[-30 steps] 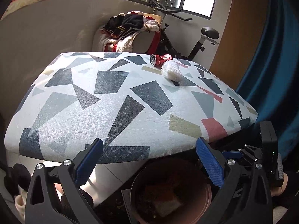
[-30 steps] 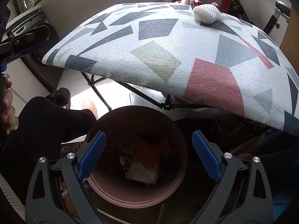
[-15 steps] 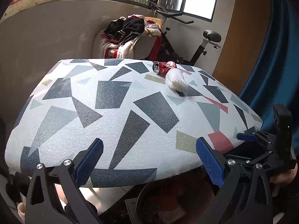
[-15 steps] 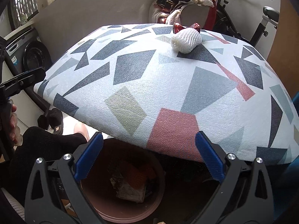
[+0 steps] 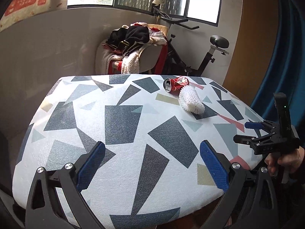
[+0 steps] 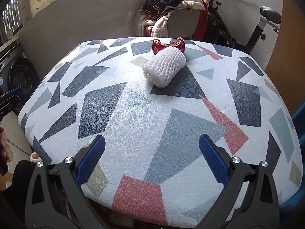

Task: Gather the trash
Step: 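Grasp the white foam net with the right gripper while the left reaches the red can, then close the left gripper on the crushed red Coca-Cola can, then carry the red can with the left gripper to the bin while the right carries the white net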

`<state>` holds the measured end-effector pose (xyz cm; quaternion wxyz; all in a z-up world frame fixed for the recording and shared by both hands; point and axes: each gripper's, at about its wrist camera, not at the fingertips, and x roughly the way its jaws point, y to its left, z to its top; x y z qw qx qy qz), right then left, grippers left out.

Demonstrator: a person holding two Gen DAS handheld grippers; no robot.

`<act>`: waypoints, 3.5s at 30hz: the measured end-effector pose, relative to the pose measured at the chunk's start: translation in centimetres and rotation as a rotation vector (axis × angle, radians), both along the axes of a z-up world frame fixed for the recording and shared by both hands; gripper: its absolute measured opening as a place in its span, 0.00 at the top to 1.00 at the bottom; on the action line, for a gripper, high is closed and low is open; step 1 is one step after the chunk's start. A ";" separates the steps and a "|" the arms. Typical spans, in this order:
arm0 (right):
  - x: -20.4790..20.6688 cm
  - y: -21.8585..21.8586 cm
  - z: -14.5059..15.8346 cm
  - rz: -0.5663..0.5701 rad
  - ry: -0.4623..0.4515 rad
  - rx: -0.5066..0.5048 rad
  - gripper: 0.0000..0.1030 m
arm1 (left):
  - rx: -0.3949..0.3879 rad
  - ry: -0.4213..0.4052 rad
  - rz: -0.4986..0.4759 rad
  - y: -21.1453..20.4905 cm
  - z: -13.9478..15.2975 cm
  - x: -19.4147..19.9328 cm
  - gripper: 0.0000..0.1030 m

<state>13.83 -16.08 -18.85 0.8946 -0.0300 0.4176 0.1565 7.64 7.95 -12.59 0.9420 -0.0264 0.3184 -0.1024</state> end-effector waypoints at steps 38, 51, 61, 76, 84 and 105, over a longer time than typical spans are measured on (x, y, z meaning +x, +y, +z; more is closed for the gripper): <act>15.0 -3.5 -1.2 -0.150 -0.056 0.081 0.74 | -0.284 0.207 -0.082 -5.4 -1.9 23.9 0.17; 13.5 -9.2 -2.3 -0.310 -0.126 0.129 0.74 | -0.451 0.336 0.135 -9.9 -6.0 34.7 0.53; 13.5 -10.1 -2.5 -0.305 -0.106 0.194 0.74 | -0.445 0.360 0.219 -10.7 -7.9 37.6 0.53; 13.5 -10.1 -2.5 -0.308 -0.107 0.186 0.74 | -0.196 0.275 0.059 -11.5 -6.7 34.8 0.64; 12.5 -8.7 -1.2 -0.319 -0.105 0.136 0.74 | -0.021 0.252 -0.094 -9.7 -3.6 27.9 0.64; -3.3 -4.3 3.8 -0.227 -0.106 0.207 0.74 | -0.015 0.259 -0.130 -6.5 -0.1 5.1 0.63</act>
